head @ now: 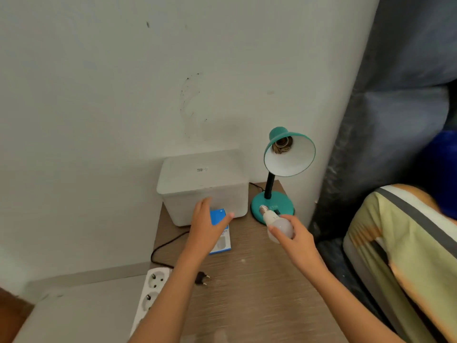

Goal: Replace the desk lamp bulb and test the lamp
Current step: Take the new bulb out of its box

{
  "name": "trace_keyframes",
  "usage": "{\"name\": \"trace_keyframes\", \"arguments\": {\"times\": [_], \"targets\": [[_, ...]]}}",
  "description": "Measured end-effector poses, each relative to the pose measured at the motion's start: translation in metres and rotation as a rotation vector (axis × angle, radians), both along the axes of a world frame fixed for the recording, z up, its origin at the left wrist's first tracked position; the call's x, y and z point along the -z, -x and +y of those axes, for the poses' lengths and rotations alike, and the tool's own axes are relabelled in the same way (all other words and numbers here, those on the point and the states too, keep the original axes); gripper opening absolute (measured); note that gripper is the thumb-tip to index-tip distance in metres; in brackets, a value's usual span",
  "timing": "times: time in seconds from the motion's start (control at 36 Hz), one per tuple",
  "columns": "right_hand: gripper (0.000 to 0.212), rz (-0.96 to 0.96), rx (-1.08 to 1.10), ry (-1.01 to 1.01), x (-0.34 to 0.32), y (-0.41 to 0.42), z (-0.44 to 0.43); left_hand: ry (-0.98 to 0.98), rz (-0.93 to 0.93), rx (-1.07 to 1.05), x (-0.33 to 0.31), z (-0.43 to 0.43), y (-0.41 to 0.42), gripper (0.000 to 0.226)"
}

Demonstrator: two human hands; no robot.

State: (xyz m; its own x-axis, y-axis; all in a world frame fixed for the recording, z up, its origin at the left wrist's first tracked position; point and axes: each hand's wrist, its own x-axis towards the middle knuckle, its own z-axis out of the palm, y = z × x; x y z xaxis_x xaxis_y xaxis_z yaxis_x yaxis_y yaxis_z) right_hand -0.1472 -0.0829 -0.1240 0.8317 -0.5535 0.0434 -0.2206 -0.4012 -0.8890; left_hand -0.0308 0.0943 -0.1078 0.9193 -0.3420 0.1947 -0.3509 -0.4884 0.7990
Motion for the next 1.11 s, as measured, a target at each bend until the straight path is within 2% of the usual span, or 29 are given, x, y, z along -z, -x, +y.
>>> {"name": "trace_keyframes", "arguments": {"times": [0.06, 0.25, 0.31, 0.42, 0.64, 0.78, 0.83, 0.92, 1.03, 1.11], "targets": [[0.045, 0.061, -0.019, -0.024, 0.012, -0.009, 0.007, -0.029, 0.068, -0.058, 0.015, 0.010, 0.000, 0.082], [0.054, 0.239, -0.101, -0.019, 0.037, -0.041, 0.020, 0.030, 0.127, -0.039, 0.044, 0.021, -0.012, 0.071], [0.058, 0.267, -0.111, 0.011, 0.041, -0.049, 0.021, 0.031, 0.155, -0.027, 0.049, 0.020, -0.015, 0.079], [0.060, 0.302, -0.107, 0.035, 0.047, -0.062, 0.020, 0.054, 0.223, -0.043, 0.058, 0.019, -0.020, 0.111], [0.067, 0.308, -0.169, 0.133, 0.051, -0.070, 0.018, 0.126, 0.204, -0.055, 0.065, 0.016, -0.024, 0.108], [0.065, 0.140, -0.169, 0.242, 0.036, -0.072, 0.021, 0.134, 0.221, -0.042, 0.068, 0.019, -0.023, 0.110], [0.060, 0.066, -0.234, 0.260, 0.021, -0.080, 0.027, 0.140, 0.224, -0.035, 0.070, 0.020, -0.022, 0.110], [0.049, 0.038, -0.447, 0.326, -0.001, -0.098, 0.040, 0.149, 0.232, -0.034, 0.073, 0.020, -0.020, 0.110], [0.040, 0.195, -0.741, 0.553, -0.014, -0.124, 0.052, 0.181, 0.258, -0.026, 0.075, 0.019, -0.016, 0.107], [0.049, 0.273, -0.819, 0.644, -0.023, -0.133, 0.052, 0.186, 0.264, -0.025, 0.076, 0.019, -0.017, 0.108]]}}
